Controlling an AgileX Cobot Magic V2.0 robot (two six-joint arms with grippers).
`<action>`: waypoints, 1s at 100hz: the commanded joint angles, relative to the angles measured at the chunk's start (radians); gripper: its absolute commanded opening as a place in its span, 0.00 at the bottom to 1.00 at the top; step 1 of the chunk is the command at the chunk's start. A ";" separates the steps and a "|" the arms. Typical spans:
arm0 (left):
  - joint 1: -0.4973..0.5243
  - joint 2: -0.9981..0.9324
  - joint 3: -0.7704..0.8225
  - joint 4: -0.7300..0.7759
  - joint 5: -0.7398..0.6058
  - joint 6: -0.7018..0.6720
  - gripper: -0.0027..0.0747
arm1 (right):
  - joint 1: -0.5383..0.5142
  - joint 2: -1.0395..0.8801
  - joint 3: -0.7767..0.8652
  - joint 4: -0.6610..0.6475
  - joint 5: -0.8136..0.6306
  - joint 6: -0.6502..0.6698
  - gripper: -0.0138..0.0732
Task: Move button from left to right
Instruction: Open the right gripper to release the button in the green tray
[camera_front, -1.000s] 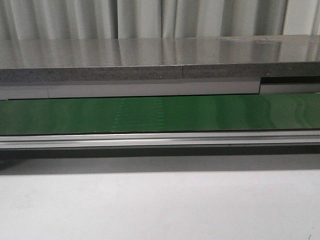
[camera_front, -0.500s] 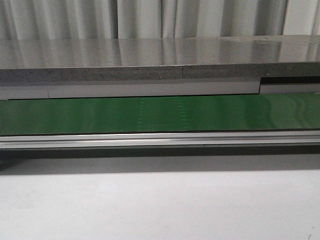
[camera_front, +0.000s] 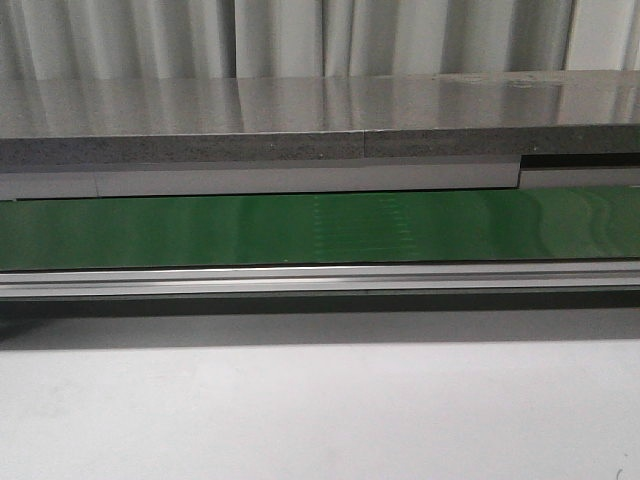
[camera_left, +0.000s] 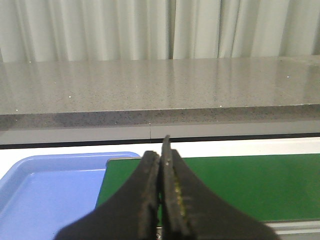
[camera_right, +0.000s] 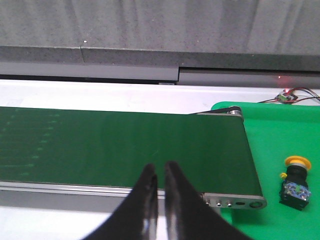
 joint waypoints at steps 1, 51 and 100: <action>-0.010 0.010 -0.028 -0.014 -0.072 0.002 0.01 | 0.000 -0.035 -0.020 0.007 -0.042 0.001 0.09; -0.010 0.010 -0.028 -0.014 -0.072 0.002 0.01 | 0.000 -0.042 -0.020 0.007 -0.031 0.001 0.08; -0.010 0.010 -0.028 -0.014 -0.072 0.002 0.01 | 0.000 -0.080 0.039 -0.012 -0.085 0.001 0.08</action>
